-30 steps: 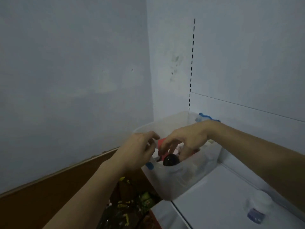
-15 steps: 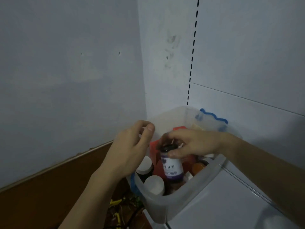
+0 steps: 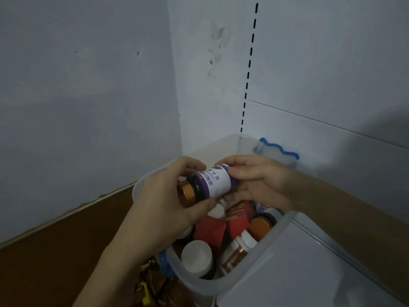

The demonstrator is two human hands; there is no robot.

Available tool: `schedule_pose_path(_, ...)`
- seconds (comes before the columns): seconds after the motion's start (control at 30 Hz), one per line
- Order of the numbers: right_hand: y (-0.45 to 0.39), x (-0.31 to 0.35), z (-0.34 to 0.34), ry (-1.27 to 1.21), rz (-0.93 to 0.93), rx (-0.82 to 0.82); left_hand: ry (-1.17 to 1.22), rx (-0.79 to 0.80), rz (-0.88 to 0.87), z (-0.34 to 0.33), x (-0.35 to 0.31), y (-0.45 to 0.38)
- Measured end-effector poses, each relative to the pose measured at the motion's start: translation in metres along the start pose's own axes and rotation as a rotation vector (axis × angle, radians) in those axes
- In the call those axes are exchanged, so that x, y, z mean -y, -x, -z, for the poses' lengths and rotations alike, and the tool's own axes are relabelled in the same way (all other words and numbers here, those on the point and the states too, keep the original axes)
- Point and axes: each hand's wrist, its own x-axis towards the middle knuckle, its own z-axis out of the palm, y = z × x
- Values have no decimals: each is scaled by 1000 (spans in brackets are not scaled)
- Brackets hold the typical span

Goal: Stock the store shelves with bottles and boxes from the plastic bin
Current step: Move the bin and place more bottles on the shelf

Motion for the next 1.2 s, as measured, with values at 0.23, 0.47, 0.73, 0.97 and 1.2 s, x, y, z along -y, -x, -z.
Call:
schedule_pose_path(0.23, 10, 26, 35, 1220, -73, 155, 32, -60, -2, 0, 4, 4)
schedule_pose_path(0.47, -23, 24, 25, 1699, -474, 584, -28, -97, 13, -3, 1, 7)
schedule_pose_path(0.73, -40, 4, 17, 1869, -602, 690, -100, -158, -12, -8, 5, 6)
schedule_pose_path(0.97, -33, 5, 43, 1661, -550, 562, -69, -182, -45, -10, 7, 8)
schedule_pose_path(1.2, 0, 22, 48, 1242, -221, 235, -3, -224, -42, -9, 2, 8)
